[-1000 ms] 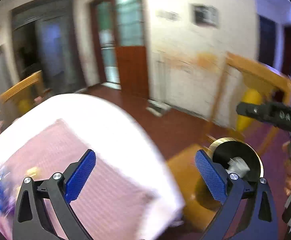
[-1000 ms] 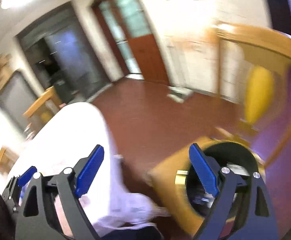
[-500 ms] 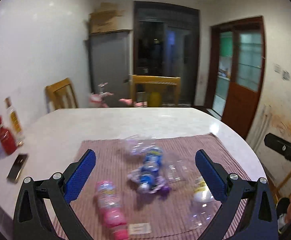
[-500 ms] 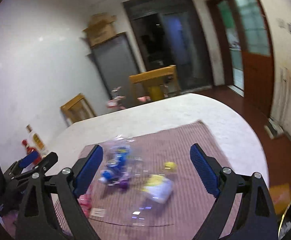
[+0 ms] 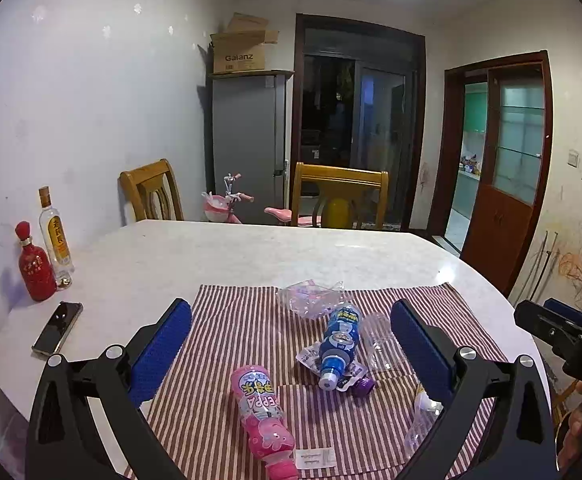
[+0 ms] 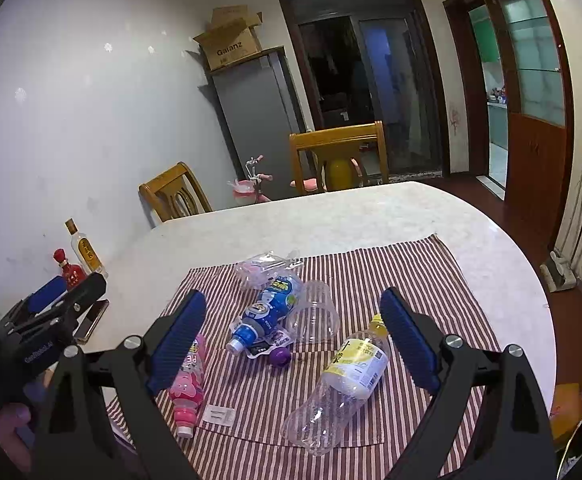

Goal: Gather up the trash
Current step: 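Return both tools to the table, then grasp the clear printed snack packet with the right tool and lift it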

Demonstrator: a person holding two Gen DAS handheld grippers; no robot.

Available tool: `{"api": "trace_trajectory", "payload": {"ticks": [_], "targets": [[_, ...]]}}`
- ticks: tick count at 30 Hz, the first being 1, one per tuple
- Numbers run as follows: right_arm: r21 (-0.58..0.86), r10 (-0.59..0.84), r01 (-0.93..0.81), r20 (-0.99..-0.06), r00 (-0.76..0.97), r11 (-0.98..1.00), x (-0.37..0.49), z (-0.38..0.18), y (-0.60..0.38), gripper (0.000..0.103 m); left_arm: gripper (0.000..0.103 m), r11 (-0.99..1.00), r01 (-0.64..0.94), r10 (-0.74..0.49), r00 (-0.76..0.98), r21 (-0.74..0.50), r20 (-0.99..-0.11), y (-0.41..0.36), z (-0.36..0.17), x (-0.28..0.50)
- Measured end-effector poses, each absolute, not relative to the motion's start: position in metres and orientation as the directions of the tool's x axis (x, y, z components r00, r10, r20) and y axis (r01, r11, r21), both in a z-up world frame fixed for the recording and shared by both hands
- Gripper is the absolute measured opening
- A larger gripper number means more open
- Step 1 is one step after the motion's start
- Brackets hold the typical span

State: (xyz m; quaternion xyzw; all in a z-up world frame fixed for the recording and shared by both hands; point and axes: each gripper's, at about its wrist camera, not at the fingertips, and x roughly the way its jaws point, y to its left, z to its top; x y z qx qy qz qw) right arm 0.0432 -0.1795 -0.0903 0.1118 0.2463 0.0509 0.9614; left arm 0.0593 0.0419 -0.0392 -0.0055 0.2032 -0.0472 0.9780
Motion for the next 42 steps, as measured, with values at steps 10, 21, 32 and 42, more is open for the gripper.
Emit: {"api": "trace_trajectory", "payload": {"ticks": [10,21,32,42], "targets": [[0.202,0.191,-0.098,-0.514,0.836,0.975,0.076,-0.094,-0.171,0.093,0.097,0.997,0.077,-0.074,0.902,-0.009,-0.425,0.046,-0.046,0.069],[-0.099,0.220,-0.497,-0.811,0.543,0.862,0.264,-0.149,-0.050,0.098,0.097,0.998,-0.033,0.002,0.857,-0.051,-0.515,0.101,-0.076,0.110],[-0.032,0.138,-0.444,-0.928,0.347,0.895,0.393,-0.222,-0.025,0.098,0.097,0.996,-0.035,-0.024,0.805,-0.087,-0.593,0.113,-0.105,0.152],[0.051,0.155,-0.408,-0.962,0.225,0.911,0.403,-0.260,-0.033,0.063,0.097,0.994,-0.018,-0.052,0.773,-0.104,-0.632,0.112,-0.124,0.170]]}}
